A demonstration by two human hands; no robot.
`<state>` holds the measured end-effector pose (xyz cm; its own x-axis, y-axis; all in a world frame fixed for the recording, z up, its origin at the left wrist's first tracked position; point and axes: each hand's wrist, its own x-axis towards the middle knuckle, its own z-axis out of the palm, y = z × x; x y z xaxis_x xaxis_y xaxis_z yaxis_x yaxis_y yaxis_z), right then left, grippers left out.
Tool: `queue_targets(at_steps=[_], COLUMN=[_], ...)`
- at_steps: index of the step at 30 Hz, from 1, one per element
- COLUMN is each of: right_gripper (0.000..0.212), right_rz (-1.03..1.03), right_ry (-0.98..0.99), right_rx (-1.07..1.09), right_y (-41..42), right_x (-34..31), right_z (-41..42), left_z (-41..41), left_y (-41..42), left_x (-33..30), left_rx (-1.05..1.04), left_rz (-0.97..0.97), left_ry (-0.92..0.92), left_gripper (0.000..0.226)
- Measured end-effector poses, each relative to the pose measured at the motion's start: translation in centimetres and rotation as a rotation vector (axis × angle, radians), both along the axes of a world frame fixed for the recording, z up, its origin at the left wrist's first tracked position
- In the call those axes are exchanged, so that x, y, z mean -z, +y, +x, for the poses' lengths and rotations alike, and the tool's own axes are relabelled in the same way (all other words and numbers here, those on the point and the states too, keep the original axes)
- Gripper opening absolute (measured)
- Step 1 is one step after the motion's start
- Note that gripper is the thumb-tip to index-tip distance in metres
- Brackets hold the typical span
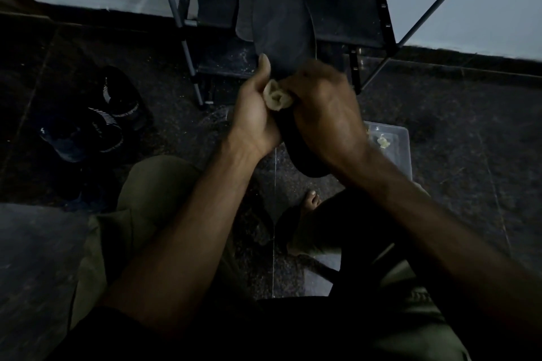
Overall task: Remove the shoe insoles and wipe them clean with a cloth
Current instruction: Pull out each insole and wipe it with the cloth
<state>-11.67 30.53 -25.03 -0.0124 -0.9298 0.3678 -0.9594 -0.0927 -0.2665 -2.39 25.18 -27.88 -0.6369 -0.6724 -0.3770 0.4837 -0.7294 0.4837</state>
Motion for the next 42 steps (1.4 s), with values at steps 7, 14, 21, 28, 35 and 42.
queue_targets(at_steps=[7, 14, 21, 28, 35, 42], right_gripper=[0.017, 0.028, 0.017, 0.015, 0.013, 0.013], right_rz=[-0.049, -0.029, -0.100, -0.016, -0.027, 0.209], right_ry=[0.033, -0.003, 0.030, -0.159, -1.199, -1.153], right_rx=[0.193, -0.036, 0.157, 0.001, 0.281, 0.251], right_y=[-3.3, 0.1, -3.3, 0.2, 1.4, 3.3], right_x=[-0.6, -0.3, -1.0, 0.1, -1.7, -0.5], right_z=[-3.7, 0.2, -3.9, -0.8, -3.3, -2.0], left_z=[-0.6, 0.1, -0.7, -0.3, -0.2, -0.1], left_y=[0.3, 0.0, 0.3, 0.0, -0.1, -0.5], left_x=[-0.1, -0.1, 0.2, 0.1, -0.3, 0.2], left_rx=[0.019, 0.006, 0.024, -0.003, -0.016, -0.008], left_rz=[-0.026, -0.023, -0.040, -0.005, -0.067, -0.113], left_ry=[0.094, 0.003, 0.089, -0.013, -0.030, -0.008], left_gripper=[0.047, 0.053, 0.046, 0.050, 0.046, 0.061])
